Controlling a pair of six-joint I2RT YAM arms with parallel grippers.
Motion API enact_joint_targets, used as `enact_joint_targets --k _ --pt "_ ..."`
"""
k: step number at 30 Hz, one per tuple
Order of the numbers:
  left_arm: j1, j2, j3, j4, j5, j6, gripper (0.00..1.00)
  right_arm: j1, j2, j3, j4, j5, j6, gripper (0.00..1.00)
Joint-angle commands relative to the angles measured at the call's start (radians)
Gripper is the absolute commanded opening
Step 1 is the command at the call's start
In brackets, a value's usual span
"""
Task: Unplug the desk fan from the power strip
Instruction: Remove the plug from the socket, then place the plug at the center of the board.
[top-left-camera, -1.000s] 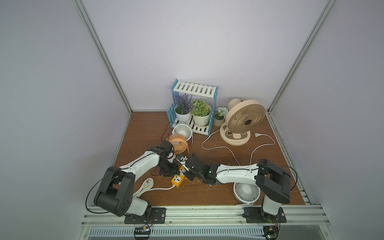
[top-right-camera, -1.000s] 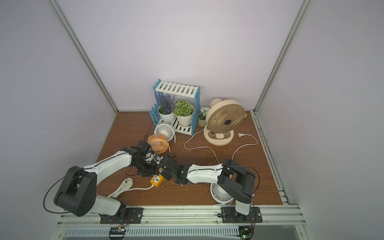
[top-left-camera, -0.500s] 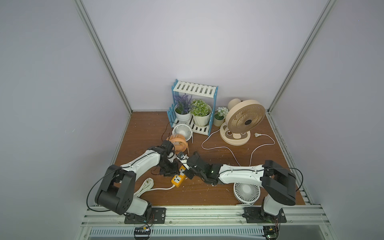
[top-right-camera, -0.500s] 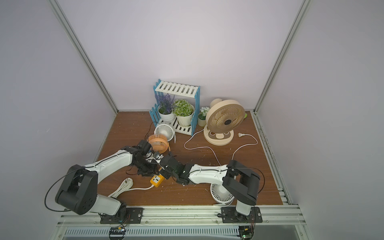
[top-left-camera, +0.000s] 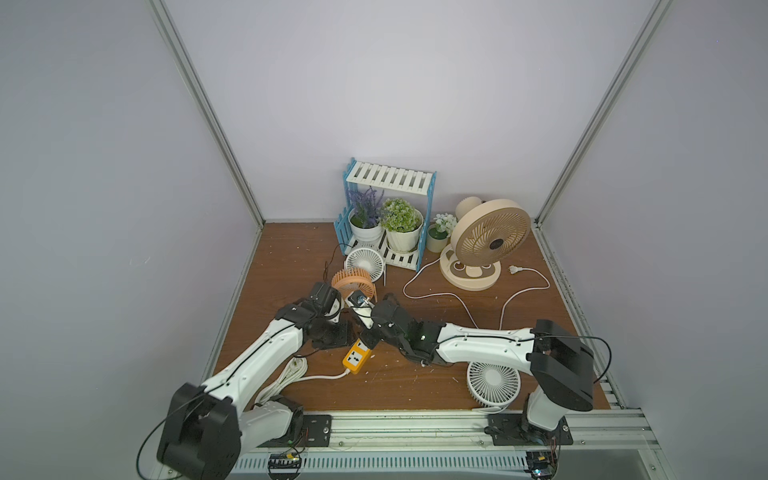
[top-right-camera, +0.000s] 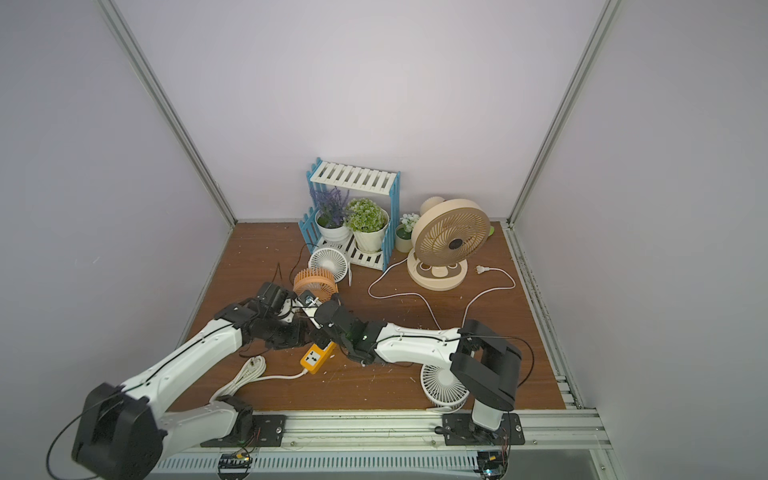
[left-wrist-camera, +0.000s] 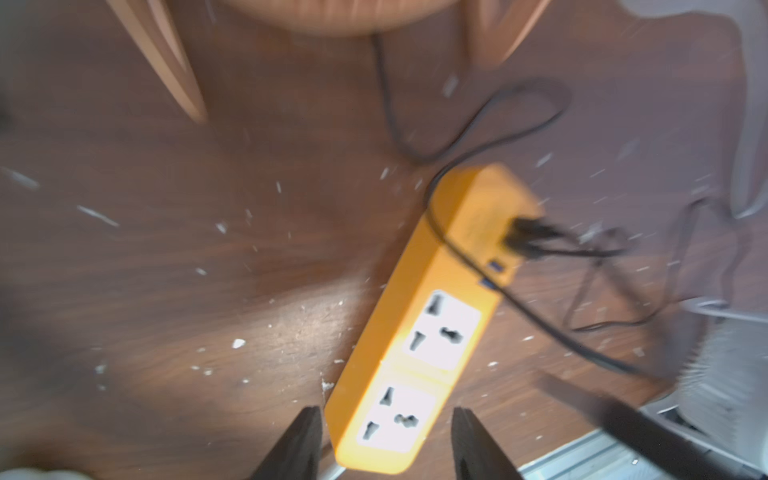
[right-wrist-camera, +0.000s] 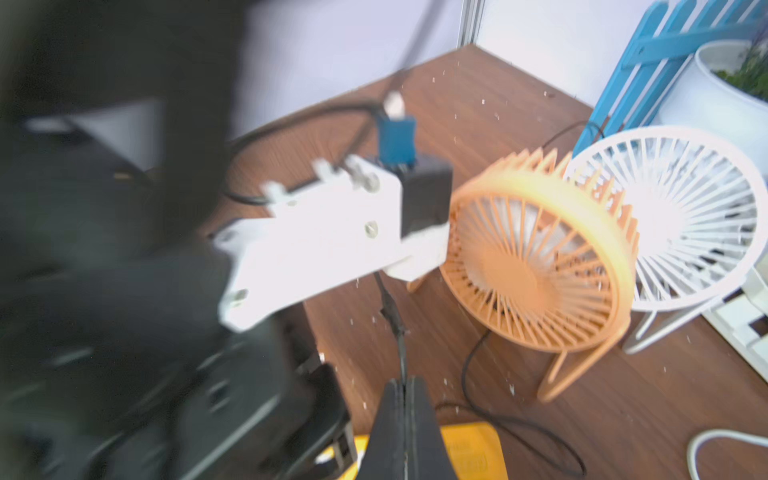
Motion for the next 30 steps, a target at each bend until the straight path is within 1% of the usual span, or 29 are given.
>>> enact_joint_targets --k 1,5,6,8,10,12,15,18,19,21,23,24,26,28,30 --pt "0.001 -0.104 0.029 -0.024 -0.083 -0.067 0.54 -0.004 0.038 0.085 -0.044 -0.003 0.031 0.0" --pt "0.001 -0.196 0.067 -0.098 -0.179 -0.099 0.59 -0.011 0.1 0.174 -0.081 -0.02 0.056 0.0" --pt "0.002 -0.222 0.073 -0.108 -0.215 -0.111 0.58 -0.012 0.122 0.204 -0.092 -0.026 0.061 0.0" --pt "0.002 -0.284 0.073 -0.121 -0.316 -0.152 0.58 -0.015 0.17 0.27 -0.137 -0.039 0.064 0.0" --pt "0.004 -0.358 0.051 -0.124 -0.452 -0.212 0.59 -0.016 0.214 0.33 -0.177 -0.05 0.06 0.0" --pt "0.02 -0.426 0.027 -0.125 -0.54 -0.264 0.58 -0.016 0.251 0.371 -0.208 -0.046 0.054 0.0" --pt "0.06 -0.474 0.012 -0.13 -0.575 -0.309 0.57 -0.028 0.299 0.434 -0.254 -0.039 0.053 0.0" --pt "0.072 -0.469 0.022 -0.155 -0.596 -0.321 0.58 -0.05 0.346 0.485 -0.276 -0.058 0.071 0.01" --pt "0.072 -0.465 0.027 -0.164 -0.603 -0.324 0.58 -0.059 0.361 0.51 -0.285 -0.065 0.076 0.09" --pt "0.072 -0.462 0.026 -0.17 -0.603 -0.325 0.58 -0.072 0.391 0.559 -0.317 -0.097 0.085 0.32" --pt "0.072 -0.457 0.026 -0.17 -0.598 -0.321 0.58 -0.08 0.401 0.6 -0.341 -0.108 0.077 0.44" --pt "0.071 -0.451 0.03 -0.168 -0.591 -0.312 0.58 -0.083 0.395 0.617 -0.346 -0.109 0.066 0.48" --pt "0.072 -0.436 0.036 -0.167 -0.577 -0.29 0.58 -0.087 0.375 0.629 -0.359 -0.118 0.046 0.52" --pt "0.072 -0.414 0.047 -0.159 -0.545 -0.254 0.58 -0.092 0.343 0.626 -0.376 -0.129 0.03 0.53" --pt "0.072 -0.377 0.054 -0.132 -0.472 -0.19 0.59 -0.102 0.295 0.588 -0.387 -0.144 0.016 0.53"
